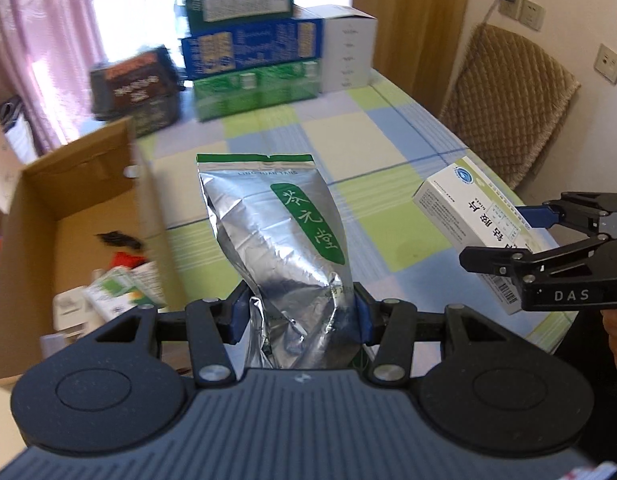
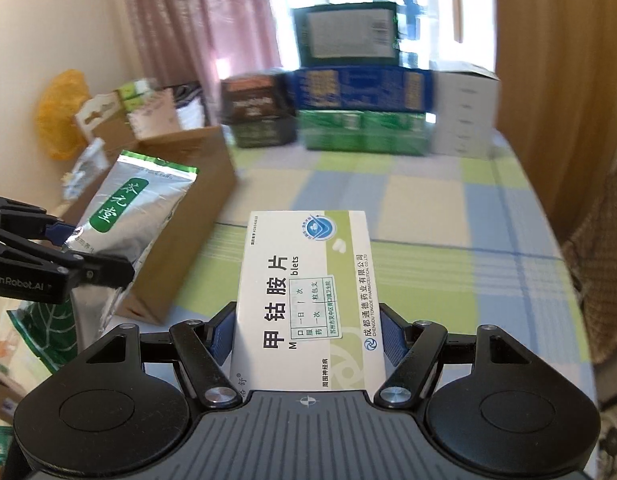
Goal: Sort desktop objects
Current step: 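Carry the foil bag and medicine box over the cardboard box, then open left tool to drop the foil bag while right tool drops medicine box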
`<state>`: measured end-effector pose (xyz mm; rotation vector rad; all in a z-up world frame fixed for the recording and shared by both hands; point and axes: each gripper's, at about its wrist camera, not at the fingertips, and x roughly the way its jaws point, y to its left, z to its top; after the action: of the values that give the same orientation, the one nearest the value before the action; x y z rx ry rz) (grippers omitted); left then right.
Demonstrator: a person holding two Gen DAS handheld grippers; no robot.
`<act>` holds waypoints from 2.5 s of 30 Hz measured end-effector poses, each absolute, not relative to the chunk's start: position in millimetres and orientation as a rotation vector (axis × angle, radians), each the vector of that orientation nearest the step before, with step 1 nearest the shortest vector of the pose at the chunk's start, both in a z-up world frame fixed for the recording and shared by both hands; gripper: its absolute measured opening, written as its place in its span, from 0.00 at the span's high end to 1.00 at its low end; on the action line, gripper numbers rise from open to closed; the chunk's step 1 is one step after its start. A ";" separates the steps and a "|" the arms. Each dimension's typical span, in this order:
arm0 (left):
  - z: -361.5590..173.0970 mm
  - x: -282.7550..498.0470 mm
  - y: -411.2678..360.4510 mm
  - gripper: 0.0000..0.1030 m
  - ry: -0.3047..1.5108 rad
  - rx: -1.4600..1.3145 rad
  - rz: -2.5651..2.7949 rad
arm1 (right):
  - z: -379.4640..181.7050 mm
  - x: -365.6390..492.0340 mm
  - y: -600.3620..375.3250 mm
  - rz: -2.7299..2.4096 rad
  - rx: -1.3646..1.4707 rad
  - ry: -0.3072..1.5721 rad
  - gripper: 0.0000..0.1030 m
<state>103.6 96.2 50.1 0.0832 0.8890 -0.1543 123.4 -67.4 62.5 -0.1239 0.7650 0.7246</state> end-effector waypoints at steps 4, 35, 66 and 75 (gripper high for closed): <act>64.5 89.8 131.8 0.56 0.877 0.081 -0.102 | 76.5 120.9 -24.4 0.794 -0.137 0.749 0.34; 68.6 154.2 312.6 0.56 0.888 0.039 0.083 | 73.3 182.8 181.2 0.971 -0.200 0.767 0.34; 37.8 154.2 331.5 0.47 0.896 0.011 0.123 | 55.2 192.9 202.2 0.968 -0.167 0.806 0.34; 41.3 146.1 333.4 0.47 0.894 0.016 0.129 | 59.3 188.9 208.1 0.977 -0.169 0.803 0.34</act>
<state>146.1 333.4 41.3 0.0158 0.8939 0.1289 188.9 208.1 59.3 -0.1689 0.8028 0.9772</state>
